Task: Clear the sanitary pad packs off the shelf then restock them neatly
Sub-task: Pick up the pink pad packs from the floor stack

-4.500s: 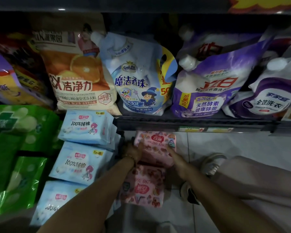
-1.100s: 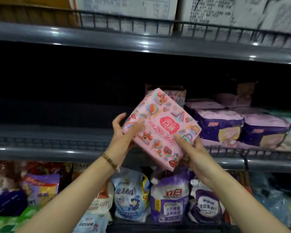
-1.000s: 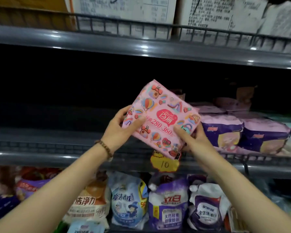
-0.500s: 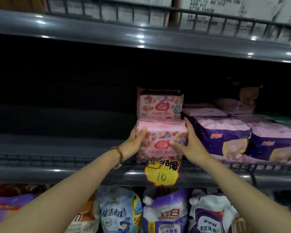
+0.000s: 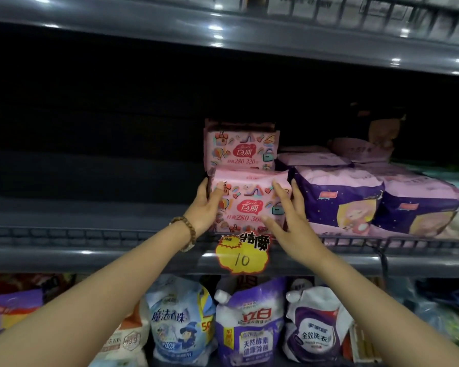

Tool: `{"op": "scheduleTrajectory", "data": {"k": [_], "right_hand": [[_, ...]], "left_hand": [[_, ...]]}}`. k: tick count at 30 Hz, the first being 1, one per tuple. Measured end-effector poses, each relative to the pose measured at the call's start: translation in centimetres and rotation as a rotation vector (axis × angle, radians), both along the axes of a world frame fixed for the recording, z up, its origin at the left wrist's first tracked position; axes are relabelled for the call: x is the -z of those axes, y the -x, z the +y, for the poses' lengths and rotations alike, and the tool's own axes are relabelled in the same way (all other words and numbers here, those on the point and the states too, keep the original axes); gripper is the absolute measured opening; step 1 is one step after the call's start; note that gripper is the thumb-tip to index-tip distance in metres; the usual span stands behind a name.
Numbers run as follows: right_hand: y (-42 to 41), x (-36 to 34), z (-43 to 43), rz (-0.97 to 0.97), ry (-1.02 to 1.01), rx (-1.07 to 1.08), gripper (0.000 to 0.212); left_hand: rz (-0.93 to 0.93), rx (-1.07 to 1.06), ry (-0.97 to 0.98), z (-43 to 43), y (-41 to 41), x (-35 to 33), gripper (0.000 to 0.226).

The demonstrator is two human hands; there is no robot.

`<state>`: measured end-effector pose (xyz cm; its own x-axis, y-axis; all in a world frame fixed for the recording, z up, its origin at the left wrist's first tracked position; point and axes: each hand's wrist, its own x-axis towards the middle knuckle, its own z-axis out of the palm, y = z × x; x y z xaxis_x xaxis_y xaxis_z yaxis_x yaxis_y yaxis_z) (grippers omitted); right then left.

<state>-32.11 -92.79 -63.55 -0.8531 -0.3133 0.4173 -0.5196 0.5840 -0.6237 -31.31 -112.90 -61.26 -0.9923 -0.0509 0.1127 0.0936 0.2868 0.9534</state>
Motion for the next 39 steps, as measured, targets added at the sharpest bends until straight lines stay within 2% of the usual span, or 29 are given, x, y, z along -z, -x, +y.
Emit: {"op": "scheduleTrajectory", "data": {"k": [3, 6, 8, 11, 14, 16, 18, 19, 21, 24, 27, 29, 32, 33, 35, 39], "right_hand": [[-2.9, 0.9, 0.5, 0.037, 0.026, -0.009, 0.070], [-6.7, 2.9, 0.7, 0.118, -0.029, -0.014, 0.068], [-9.0, 5.4, 0.8, 0.115, -0.085, -0.044, 0.067], [-12.3, 11.0, 0.7, -0.042, -0.245, -0.069, 0.060], [-14.2, 18.5, 0.7, -0.213, -0.480, -0.054, 0.062], [-14.7, 23.2, 0.2, -0.320, -0.572, -0.031, 0.074], [-15.0, 27.0, 0.0, -0.552, -0.592, -0.011, 0.071], [-15.2, 29.0, 0.0, -0.674, -0.563, 0.005, 0.066], [-15.5, 32.4, -0.2, -0.908, -0.484, 0.081, 0.065], [-15.6, 36.8, -0.5, -1.150, -0.283, 0.256, 0.062], [-16.1, 39.9, -1.0, -1.257, -0.186, 0.351, 0.044], [-16.2, 41.2, -1.3, -1.307, -0.036, 0.407, 0.041], [-16.0, 42.7, -2.1, -1.358, 0.151, 0.427, 0.022], [-15.7, 42.8, -2.2, -1.391, 0.179, 0.433, 0.022], [-15.3, 43.6, -2.5, -1.433, 0.301, 0.444, 0.033], [-15.4, 43.1, -3.0, -1.504, 0.439, 0.445, 0.024]], "left_hand": [[0.126, -0.113, 0.078, -0.4, -3.1, 0.7, 0.058], [0.243, -0.077, 0.253, -0.7, -6.9, 3.3, 0.047], [0.226, -0.004, 0.380, -0.9, -9.4, 6.3, 0.047], [0.179, 0.072, 0.626, -1.4, -12.9, 12.1, 0.058], [0.034, 0.161, 0.956, -2.0, -14.2, 19.6, 0.078], [-0.254, 0.203, 1.042, -2.6, -14.6, 24.2, 0.090], [-0.499, 0.200, 0.971, -3.1, -15.2, 28.3, 0.093], [-0.589, 0.198, 0.927, -3.2, -15.5, 30.5, 0.085], [-0.691, 0.201, 0.803, -2.8, -16.3, 33.9, 0.071], [-0.875, 0.136, 0.595, -2.1, -17.1, 37.4, 0.068], [-0.900, 0.073, 0.400, -1.8, -17.0, 40.3, 0.070], [-0.905, 0.033, 0.244, -1.7, -16.6, 41.9, 0.065], [-0.968, -0.017, 0.064, -1.3, -15.9, 42.5, 0.047], [-0.997, -0.039, 0.009, -1.3, -15.7, 42.9, 0.044], [-1.072, -0.096, -0.103, -1.1, -15.6, 43.4, 0.046], [-1.195, -0.161, -0.175, -1.0, -16.1, 43.0, 0.064]]}}
